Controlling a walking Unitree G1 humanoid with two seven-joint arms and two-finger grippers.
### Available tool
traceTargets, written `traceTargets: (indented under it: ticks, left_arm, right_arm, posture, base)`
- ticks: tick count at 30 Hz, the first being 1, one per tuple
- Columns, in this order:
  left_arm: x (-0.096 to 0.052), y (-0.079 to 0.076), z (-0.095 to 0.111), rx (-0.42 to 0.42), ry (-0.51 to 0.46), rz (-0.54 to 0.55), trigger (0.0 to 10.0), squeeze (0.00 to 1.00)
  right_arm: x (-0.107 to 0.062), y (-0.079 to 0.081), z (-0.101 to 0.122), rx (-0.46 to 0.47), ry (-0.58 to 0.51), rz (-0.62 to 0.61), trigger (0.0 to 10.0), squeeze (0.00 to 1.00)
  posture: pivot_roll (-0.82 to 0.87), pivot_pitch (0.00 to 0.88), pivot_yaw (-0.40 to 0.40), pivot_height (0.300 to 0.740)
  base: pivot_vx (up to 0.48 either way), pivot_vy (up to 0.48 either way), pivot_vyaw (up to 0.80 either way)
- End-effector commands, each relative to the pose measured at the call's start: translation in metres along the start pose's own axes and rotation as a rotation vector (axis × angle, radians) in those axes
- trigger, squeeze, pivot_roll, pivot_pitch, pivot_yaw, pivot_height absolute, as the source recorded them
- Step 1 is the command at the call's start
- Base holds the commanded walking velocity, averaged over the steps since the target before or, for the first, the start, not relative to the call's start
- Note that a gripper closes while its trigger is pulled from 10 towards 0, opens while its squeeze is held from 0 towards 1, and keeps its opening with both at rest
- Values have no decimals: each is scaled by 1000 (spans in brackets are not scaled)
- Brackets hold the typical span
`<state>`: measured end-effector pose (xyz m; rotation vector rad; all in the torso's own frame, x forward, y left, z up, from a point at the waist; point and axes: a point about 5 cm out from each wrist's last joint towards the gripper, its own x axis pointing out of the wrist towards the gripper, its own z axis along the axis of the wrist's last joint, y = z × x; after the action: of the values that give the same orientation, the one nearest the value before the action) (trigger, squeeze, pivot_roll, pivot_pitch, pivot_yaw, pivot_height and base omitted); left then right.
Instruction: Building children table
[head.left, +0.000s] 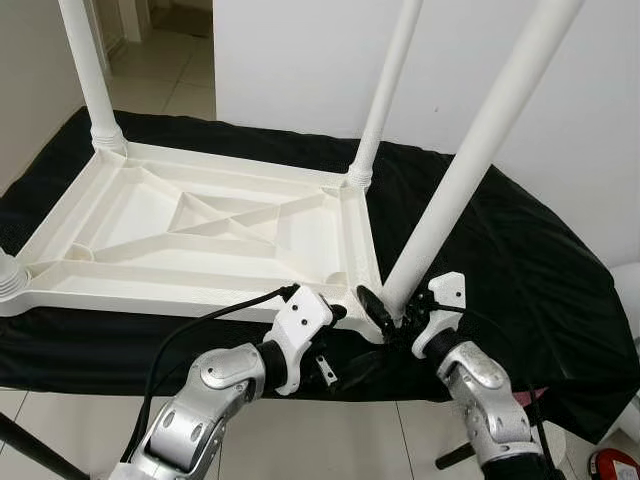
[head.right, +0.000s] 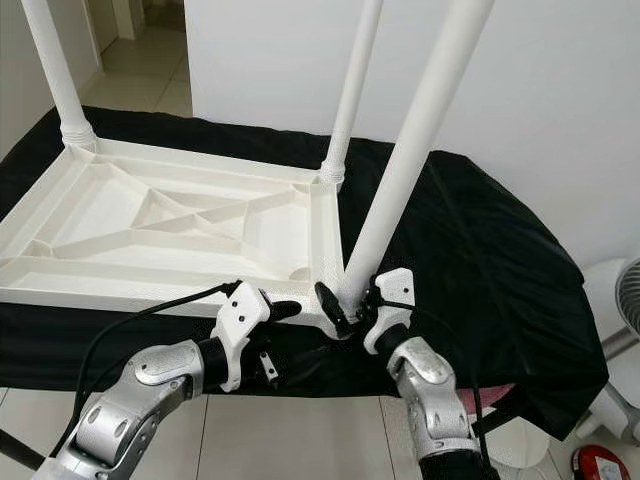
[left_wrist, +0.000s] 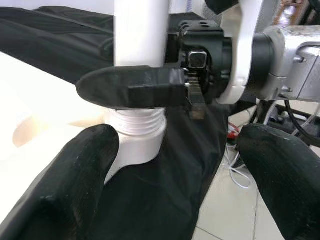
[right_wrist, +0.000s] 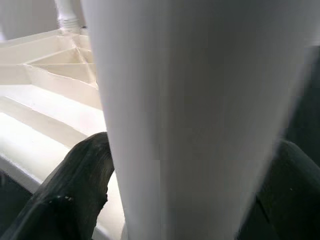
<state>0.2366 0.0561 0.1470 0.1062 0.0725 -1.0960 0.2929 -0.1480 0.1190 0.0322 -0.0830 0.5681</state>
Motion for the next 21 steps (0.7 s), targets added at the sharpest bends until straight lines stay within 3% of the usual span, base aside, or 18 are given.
traceTargets:
  ticks: [1, 8, 10, 11, 12, 14, 15, 21]
  left_arm:
    - [4, 0, 4, 11, -13, 6, 10000, 0]
    - [6, 2, 6, 23, -14, 9, 10000, 0]
    - [6, 2, 6, 22, -16, 11, 10000, 0]
    - [6, 2, 6, 22, -16, 11, 10000, 0]
    - [6, 1, 6, 21, -15, 11, 10000, 0]
    - [6, 1, 5, 21, -13, 11, 10000, 0]
    - [6, 1, 5, 20, -12, 10, 10000, 0]
    - [7, 1, 5, 21, -10, 8, 10000, 0]
  right_arm:
    - [2, -4, -4, -20, 30, 35, 10000, 0]
    - [15, -5, -5, -44, 69, 137, 9882, 0]
    - [15, -7, -6, -53, 81, 160, 5765, 0]
    - [15, -8, -7, -58, 85, 165, 5294, 0]
    - [15, -9, -8, -59, 90, 169, 3098, 0]
    - [15, -10, -9, -56, 91, 183, 3098, 0]
    - [14, -12, -11, -54, 96, 207, 0, 0]
    - [11, -13, -16, -59, 107, 223, 0, 0]
  posture:
    - [31, 0, -137, 740]
    - [41, 0, -135, 740]
    - [43, 0, -135, 740]
    - [45, 0, -135, 740]
    - [46, 0, -135, 740]
    - [46, 0, -135, 740]
    - [45, 0, -133, 740]
    - [42, 0, -133, 740]
  base:
    - [0, 0, 0]
    - [0, 0, 0]
    - [0, 0, 0]
    - [0, 0, 0]
    - [0, 0, 0]
    - [0, 0, 0]
    - [0, 0, 0]
    - [0, 0, 0]
